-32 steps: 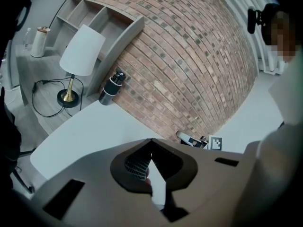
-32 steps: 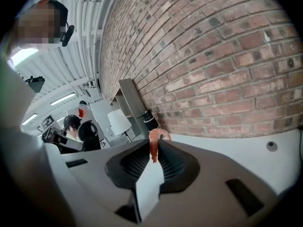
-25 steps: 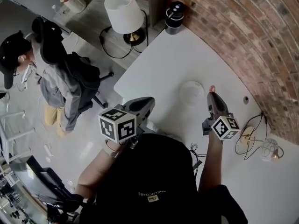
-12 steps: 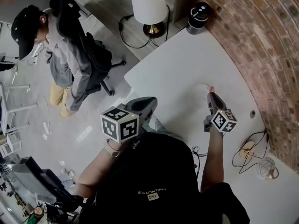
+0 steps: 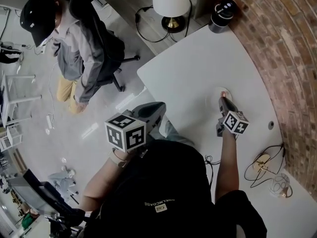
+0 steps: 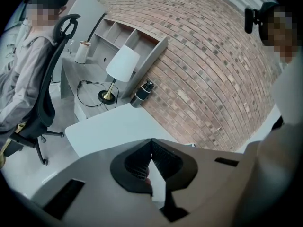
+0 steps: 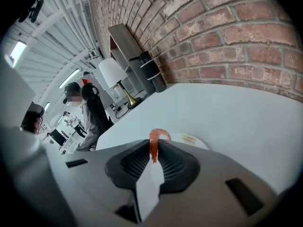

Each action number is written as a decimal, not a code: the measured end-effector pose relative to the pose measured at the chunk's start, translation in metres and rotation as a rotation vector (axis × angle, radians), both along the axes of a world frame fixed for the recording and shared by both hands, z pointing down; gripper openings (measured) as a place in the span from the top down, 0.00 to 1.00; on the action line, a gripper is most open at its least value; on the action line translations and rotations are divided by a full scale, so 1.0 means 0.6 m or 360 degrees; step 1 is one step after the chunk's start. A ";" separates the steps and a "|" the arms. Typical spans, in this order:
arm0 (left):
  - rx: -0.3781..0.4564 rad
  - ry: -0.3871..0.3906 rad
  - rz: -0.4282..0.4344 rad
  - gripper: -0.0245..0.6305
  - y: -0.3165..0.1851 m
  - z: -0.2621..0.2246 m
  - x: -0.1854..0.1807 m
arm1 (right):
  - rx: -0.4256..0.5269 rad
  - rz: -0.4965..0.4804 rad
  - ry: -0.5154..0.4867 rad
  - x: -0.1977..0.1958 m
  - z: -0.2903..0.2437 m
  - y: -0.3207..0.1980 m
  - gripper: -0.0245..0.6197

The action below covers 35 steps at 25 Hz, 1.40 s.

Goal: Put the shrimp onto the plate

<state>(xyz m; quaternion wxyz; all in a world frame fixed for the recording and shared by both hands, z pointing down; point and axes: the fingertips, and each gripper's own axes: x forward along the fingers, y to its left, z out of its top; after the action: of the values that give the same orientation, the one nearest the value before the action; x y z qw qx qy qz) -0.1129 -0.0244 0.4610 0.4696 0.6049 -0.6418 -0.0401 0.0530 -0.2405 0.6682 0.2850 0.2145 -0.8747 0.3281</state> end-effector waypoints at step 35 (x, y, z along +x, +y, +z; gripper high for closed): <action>-0.0058 0.0046 -0.0144 0.96 0.046 0.027 -0.017 | -0.0051 -0.0117 0.0298 -0.034 0.088 0.009 0.88</action>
<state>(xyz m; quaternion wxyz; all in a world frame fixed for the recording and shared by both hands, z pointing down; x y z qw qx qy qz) -0.1231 0.0032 0.4773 0.4876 0.5660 -0.6622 -0.0583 0.0327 -0.2351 0.7212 0.3808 0.2075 -0.8461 0.3098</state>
